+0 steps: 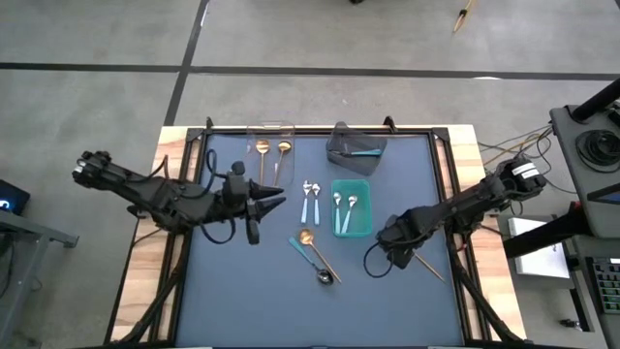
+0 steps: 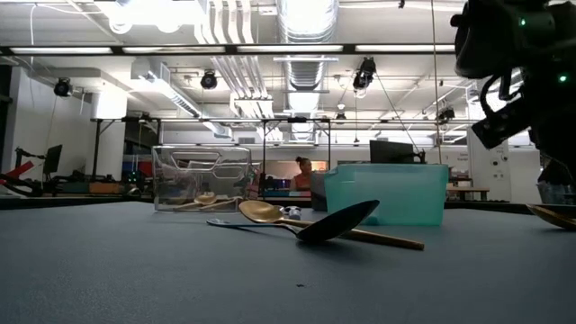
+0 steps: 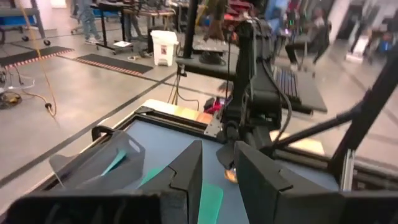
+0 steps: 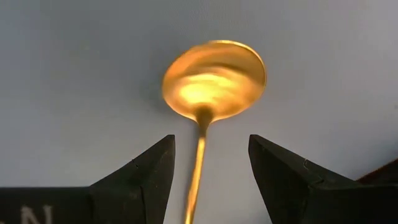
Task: Sort silverware by color (type)
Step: Put the gold spoon into the transparent bin
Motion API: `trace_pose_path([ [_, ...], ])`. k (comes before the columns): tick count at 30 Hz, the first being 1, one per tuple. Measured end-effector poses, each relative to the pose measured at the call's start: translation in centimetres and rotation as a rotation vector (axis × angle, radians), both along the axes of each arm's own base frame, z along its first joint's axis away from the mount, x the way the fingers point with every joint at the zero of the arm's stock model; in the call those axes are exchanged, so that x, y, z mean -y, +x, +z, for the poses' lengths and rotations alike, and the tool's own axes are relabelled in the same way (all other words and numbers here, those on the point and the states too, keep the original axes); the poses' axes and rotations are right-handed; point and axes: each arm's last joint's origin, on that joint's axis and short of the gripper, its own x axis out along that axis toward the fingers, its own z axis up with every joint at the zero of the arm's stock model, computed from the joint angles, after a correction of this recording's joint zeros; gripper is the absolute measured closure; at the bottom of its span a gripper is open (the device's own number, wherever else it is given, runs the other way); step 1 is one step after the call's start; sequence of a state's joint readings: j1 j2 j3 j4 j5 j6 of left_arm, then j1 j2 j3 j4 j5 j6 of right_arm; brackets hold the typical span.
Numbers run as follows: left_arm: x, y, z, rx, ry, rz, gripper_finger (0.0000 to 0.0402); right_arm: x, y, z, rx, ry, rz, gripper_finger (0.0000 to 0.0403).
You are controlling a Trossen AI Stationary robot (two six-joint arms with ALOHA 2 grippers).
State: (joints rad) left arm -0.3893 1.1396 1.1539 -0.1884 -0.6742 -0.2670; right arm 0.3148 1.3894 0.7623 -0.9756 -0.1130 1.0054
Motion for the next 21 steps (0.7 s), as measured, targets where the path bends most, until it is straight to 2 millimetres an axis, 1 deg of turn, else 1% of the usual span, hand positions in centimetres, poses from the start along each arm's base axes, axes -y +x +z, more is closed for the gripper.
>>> trace_pose_path([
  [5, -0.4, -0.6, -1.2, 0.055, -0.035, 0.055, 0.0325, 0.0, -0.1, -1.0, -0.026, 0.010, 0.009, 0.0207],
  [9, -0.6, -0.8, -1.1, 0.065, -0.034, 0.116, 0.0325, 0.0, -0.3, -1.8, -0.022, 0.023, 0.010, 0.0207],
  [14, -0.7, -0.9, -1.1, 0.067, -0.030, 0.143, 0.0325, 0.0, -0.4, -2.0, -0.007, 0.028, 0.010, 0.0210],
  [17, -0.8, -0.8, -1.1, 0.065, -0.028, 0.148, 0.0325, 0.0, -0.4, -2.0, -0.001, 0.031, 0.012, 0.0222],
  [21, -0.8, -0.8, -1.2, 0.064, -0.024, 0.164, 0.0325, -0.1, -0.2, -2.0, 0.017, 0.038, 0.014, 0.0253],
])
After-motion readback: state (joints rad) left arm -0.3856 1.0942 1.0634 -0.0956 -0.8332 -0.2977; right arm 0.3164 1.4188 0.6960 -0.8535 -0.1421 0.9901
